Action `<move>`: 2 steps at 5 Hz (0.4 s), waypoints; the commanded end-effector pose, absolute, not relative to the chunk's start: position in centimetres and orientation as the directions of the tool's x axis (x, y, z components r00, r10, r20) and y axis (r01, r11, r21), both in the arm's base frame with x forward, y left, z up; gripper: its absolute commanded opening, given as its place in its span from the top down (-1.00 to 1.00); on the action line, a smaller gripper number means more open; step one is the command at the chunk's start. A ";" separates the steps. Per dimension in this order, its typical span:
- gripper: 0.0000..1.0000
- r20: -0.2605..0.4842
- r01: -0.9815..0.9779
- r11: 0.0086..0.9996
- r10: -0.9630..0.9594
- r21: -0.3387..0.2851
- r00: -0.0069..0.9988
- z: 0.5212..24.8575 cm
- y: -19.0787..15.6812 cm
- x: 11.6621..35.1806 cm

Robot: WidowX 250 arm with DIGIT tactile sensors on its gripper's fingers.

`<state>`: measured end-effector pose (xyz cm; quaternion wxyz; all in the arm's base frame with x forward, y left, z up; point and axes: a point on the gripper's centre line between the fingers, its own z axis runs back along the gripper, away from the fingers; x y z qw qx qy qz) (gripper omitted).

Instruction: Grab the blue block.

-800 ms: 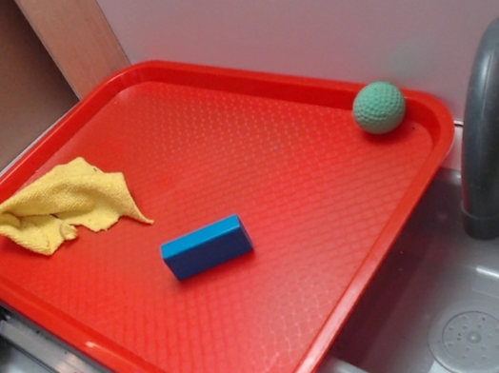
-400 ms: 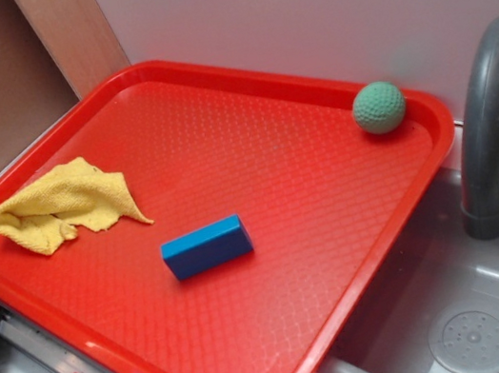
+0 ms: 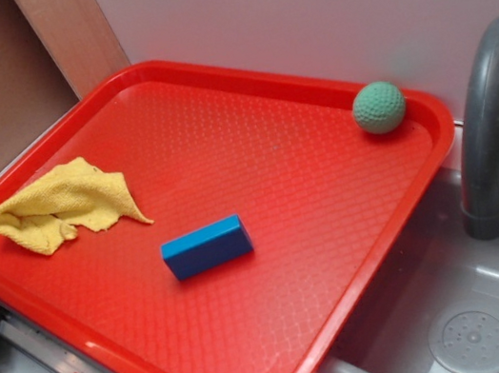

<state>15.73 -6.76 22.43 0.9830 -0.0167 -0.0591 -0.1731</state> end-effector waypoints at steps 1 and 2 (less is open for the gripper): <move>-1.00 0.171 0.571 0.821 -0.565 0.018 0.807 21.4 -10.8 18.5; -1.00 0.158 0.600 0.800 -0.591 -0.015 0.791 18.7 -12.2 19.7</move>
